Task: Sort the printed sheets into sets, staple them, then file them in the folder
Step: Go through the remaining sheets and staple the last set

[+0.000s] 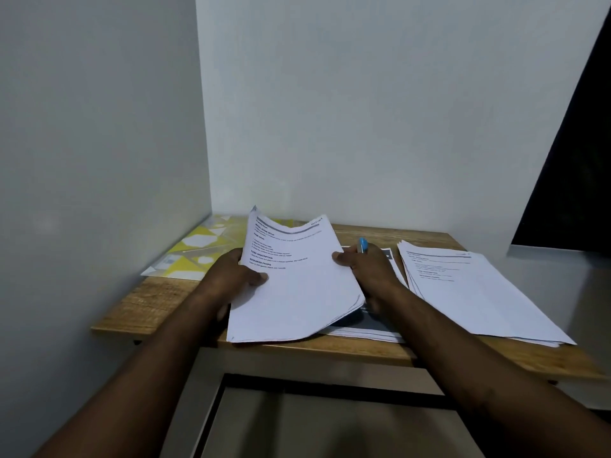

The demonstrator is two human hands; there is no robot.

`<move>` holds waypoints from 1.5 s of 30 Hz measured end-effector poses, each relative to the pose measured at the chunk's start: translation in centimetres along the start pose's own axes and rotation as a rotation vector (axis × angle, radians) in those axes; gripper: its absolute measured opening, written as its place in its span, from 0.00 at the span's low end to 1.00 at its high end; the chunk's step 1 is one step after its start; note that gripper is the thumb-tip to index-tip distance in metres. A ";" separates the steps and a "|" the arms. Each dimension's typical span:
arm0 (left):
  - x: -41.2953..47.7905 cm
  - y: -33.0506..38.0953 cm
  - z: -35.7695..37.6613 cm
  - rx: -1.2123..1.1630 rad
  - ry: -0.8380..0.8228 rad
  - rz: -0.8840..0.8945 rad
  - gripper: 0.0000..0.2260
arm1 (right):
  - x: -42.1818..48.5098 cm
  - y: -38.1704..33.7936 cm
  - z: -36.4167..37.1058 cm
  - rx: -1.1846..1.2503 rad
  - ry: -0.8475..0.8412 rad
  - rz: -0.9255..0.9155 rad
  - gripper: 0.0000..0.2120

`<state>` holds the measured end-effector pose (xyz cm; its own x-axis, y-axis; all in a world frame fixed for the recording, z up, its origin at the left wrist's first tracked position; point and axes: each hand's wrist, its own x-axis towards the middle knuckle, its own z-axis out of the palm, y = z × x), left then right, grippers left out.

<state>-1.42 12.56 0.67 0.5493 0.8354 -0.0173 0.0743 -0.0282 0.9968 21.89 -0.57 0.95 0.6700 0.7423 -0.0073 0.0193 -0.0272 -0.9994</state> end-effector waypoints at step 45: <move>1.7 0.9 9.1 0.832 0.149 0.131 0.22 | -1.9 -1.1 -10.5 -0.894 0.213 0.001 0.26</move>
<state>7.19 8.95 0.83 0.4855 0.8591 0.1621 0.6370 -0.4746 0.6074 28.39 -9.02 2.37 0.7915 0.6050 0.0865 0.5256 -0.6017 -0.6015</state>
